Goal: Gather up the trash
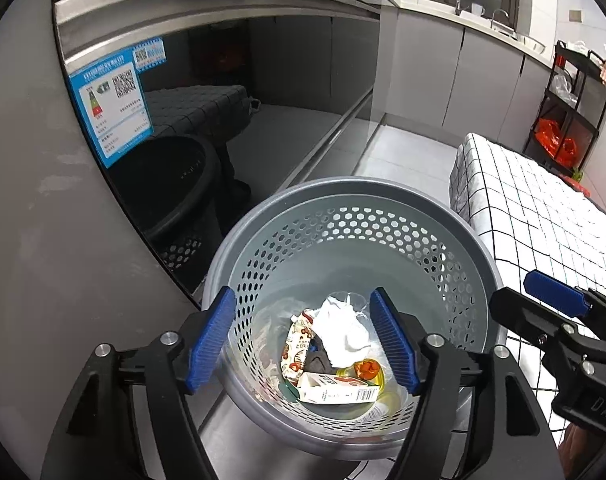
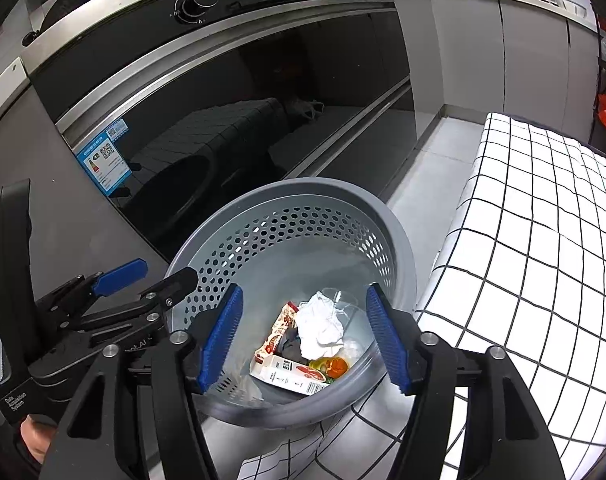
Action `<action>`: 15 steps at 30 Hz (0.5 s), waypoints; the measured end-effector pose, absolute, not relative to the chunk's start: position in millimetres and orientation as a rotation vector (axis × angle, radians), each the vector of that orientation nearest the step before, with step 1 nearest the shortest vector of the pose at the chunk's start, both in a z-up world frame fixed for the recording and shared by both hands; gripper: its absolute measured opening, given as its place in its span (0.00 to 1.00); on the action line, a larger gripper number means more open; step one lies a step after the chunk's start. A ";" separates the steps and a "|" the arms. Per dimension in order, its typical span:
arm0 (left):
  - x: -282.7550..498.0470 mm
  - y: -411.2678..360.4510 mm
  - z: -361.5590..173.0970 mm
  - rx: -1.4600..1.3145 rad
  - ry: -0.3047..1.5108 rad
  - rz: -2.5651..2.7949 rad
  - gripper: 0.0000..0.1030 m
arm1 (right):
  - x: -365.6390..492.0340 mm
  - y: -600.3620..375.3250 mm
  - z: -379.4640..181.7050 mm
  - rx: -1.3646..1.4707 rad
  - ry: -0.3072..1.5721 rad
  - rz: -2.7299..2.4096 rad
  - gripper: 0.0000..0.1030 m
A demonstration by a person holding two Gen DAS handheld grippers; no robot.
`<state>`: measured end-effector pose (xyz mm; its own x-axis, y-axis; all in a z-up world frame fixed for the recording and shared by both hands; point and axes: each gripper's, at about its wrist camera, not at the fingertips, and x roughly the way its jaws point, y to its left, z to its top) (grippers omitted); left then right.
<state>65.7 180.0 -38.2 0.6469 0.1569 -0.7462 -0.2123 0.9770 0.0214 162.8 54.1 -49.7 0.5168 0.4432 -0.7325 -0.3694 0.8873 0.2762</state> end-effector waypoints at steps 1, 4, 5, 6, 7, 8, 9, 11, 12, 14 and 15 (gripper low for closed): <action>64.7 179.7 -37.0 -0.065 0.836 0.217 0.71 | 161.7 53.8 -49.3 0.087 0.901 0.483 0.62; 62.2 179.0 -33.0 -0.051 0.820 0.233 0.78 | 159.0 53.5 -47.9 0.078 0.892 0.465 0.63; 61.7 178.9 -31.8 -0.051 0.817 0.235 0.79 | 158.8 53.2 -47.4 0.077 0.890 0.462 0.63; 61.3 179.1 -31.0 -0.053 0.816 0.236 0.80 | 158.4 53.0 -46.8 0.078 0.889 0.458 0.63; 61.2 179.3 -30.3 -0.055 0.815 0.238 0.81 | 157.9 52.5 -46.2 0.079 0.887 0.454 0.63; 60.9 179.6 -29.9 -0.056 0.815 0.239 0.83 | 157.2 52.0 -45.5 0.081 0.886 0.452 0.64; 60.4 179.8 -29.1 -0.057 0.812 0.242 0.86 | 156.4 51.4 -44.5 0.082 0.883 0.450 0.66; 59.2 180.4 -28.0 -0.058 0.807 0.248 0.89 | 154.8 51.6 -42.7 0.075 0.879 0.441 0.67; 58.2 180.9 -27.0 -0.058 0.803 0.251 0.89 | 154.2 51.9 -41.9 0.070 0.878 0.438 0.67; 57.0 181.6 -25.9 -0.058 0.799 0.255 0.90 | 153.2 52.0 -40.5 0.066 0.877 0.432 0.67; 56.4 182.0 -25.0 -0.058 0.797 0.259 0.91 | 152.7 52.1 -39.9 0.067 0.876 0.431 0.67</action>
<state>56.4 182.0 -25.0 0.6692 0.2080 -0.7133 -0.2513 0.9668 0.0462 152.7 52.1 -39.9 0.5604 0.3927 -0.7292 -0.3381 0.9122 0.2314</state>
